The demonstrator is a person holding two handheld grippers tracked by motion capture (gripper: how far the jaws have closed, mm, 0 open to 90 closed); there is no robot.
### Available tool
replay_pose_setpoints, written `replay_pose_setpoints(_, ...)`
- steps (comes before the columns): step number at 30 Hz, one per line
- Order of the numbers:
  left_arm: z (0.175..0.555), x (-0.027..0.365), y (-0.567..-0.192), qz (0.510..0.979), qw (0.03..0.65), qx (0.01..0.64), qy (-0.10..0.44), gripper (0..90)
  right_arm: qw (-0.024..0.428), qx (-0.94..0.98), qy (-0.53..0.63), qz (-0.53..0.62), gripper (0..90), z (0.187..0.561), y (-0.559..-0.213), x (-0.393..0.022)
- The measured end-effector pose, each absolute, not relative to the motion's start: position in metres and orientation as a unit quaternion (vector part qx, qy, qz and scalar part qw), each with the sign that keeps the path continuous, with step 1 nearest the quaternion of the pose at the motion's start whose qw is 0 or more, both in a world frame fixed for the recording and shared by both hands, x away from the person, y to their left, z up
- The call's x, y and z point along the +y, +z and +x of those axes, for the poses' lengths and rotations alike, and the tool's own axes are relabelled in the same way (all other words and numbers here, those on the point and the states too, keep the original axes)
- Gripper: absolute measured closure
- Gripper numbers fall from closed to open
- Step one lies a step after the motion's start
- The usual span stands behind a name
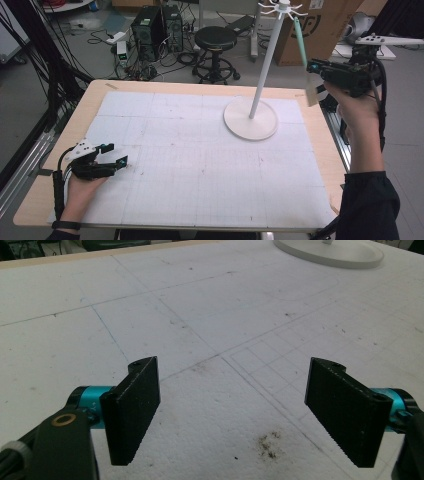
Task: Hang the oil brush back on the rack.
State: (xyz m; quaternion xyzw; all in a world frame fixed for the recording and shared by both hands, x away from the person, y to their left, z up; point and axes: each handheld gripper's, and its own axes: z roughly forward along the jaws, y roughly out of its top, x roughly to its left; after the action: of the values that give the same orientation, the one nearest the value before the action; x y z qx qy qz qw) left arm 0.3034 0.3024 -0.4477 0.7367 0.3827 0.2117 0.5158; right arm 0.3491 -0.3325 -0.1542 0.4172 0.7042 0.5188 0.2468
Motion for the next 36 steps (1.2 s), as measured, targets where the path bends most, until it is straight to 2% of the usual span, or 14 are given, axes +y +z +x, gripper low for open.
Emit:
replay_pose_setpoints(7,0.304,0.303,-0.448,0.737,0.515,0.383,0.212,22.7,0.239,0.708,0.526,0.406,60.8,0.348,-0.172,-0.327)
replay_pose_setpoints(10,0.304,0.302,-0.448,0.737,0.514,0.383,0.212,22.7,0.237,0.712,0.534,0.389,48.5,0.342,-0.185,-0.323)
replay_pose_setpoints(20,0.303,0.302,-0.448,0.738,0.514,0.382,0.213,21.5,0.203,0.735,0.554,0.334,28.3,0.315,-0.253,-0.309)
replay_pose_setpoints(26,0.303,0.301,-0.447,0.740,0.513,0.379,0.215,21.1,0.182,0.745,0.550,0.331,21.1,0.306,-0.304,-0.305)
replay_pose_setpoints(36,0.302,0.301,-0.447,0.741,0.513,0.376,0.216,20.8,0.162,0.745,0.534,0.366,19.6,0.299,-0.387,-0.302)
